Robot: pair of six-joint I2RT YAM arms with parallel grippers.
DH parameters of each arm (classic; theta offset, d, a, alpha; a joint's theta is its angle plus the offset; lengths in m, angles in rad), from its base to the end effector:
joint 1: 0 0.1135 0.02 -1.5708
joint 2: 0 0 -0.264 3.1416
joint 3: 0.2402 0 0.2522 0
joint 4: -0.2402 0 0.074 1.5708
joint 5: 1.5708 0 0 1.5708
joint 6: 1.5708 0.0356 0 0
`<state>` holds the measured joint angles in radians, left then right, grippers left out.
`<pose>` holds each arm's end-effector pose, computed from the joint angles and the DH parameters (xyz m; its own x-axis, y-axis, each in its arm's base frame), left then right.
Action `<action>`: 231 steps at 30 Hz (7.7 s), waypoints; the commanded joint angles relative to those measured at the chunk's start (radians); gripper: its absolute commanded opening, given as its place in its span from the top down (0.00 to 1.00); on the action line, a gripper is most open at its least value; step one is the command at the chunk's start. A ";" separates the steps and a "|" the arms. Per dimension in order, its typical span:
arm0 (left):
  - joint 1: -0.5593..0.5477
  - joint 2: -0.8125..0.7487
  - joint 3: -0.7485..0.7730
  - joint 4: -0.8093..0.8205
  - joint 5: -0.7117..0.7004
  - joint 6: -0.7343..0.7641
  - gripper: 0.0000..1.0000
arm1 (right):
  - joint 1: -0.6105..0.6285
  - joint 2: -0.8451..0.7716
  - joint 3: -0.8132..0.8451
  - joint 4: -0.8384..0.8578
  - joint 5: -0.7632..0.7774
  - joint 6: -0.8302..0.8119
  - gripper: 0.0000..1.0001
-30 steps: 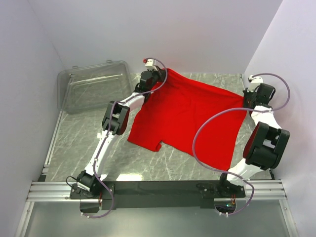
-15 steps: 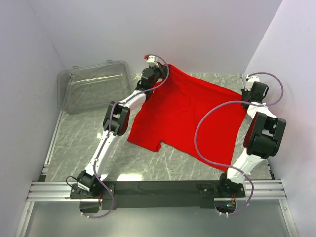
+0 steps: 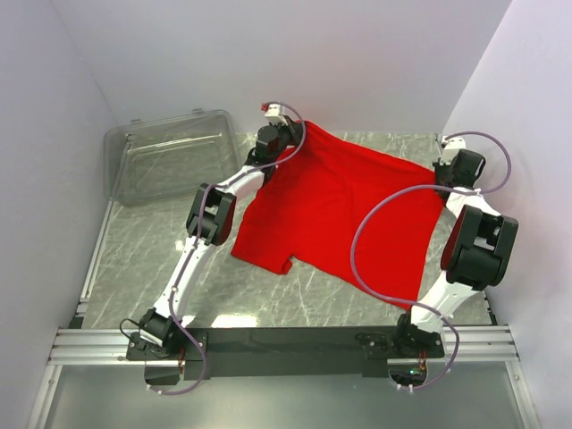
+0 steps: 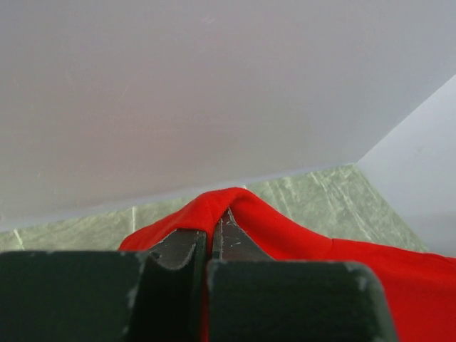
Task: Fold and stack the t-shirts
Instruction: Flatten the tshirt out, then fold the tshirt
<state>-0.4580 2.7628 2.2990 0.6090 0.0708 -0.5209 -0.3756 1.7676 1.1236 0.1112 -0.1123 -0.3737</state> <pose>0.5546 -0.2762 0.1710 -0.1382 -0.4853 -0.8633 0.5016 0.7173 -0.4835 0.3715 -0.1422 0.2178 -0.5402 -0.1769 -0.8227 0.0833 0.9616 -0.2615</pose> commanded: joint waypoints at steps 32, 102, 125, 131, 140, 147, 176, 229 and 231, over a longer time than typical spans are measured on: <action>0.004 -0.238 -0.303 0.124 0.086 0.073 0.98 | 0.000 -0.154 -0.219 0.093 -0.035 -0.218 1.00; -0.010 -0.466 -0.762 0.373 0.227 0.096 0.99 | -0.034 -0.005 0.191 -0.826 -0.230 -0.422 0.41; -0.010 -0.520 -0.842 0.321 0.219 0.125 0.99 | 0.044 0.087 0.170 -0.591 -0.049 -0.361 0.71; -0.010 -0.525 -0.845 0.316 0.219 0.128 0.99 | 0.044 0.076 0.139 -0.568 -0.046 -0.369 0.78; -0.010 -0.532 -0.837 0.313 0.222 0.131 0.99 | 0.044 0.032 0.117 -0.570 -0.081 -0.416 0.91; -0.008 -0.551 -0.851 0.302 0.201 0.160 0.99 | 0.038 -0.045 0.008 -0.509 -0.070 -0.534 0.96; 0.009 -0.540 -0.860 0.264 0.188 0.159 0.99 | 0.090 -0.001 0.057 -0.473 -0.107 -0.495 0.51; 0.038 -0.586 -0.883 0.107 0.107 0.170 0.70 | 0.063 -0.092 -0.055 -0.450 -0.133 -0.597 0.61; 0.045 -0.618 -0.905 0.141 0.100 0.145 0.66 | 0.057 -0.120 -0.022 -0.488 -0.180 -0.562 0.60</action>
<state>-0.4282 2.2547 1.4094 0.6907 0.1925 -0.3599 -0.3084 1.7264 1.0554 -0.3431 -0.2199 -0.9760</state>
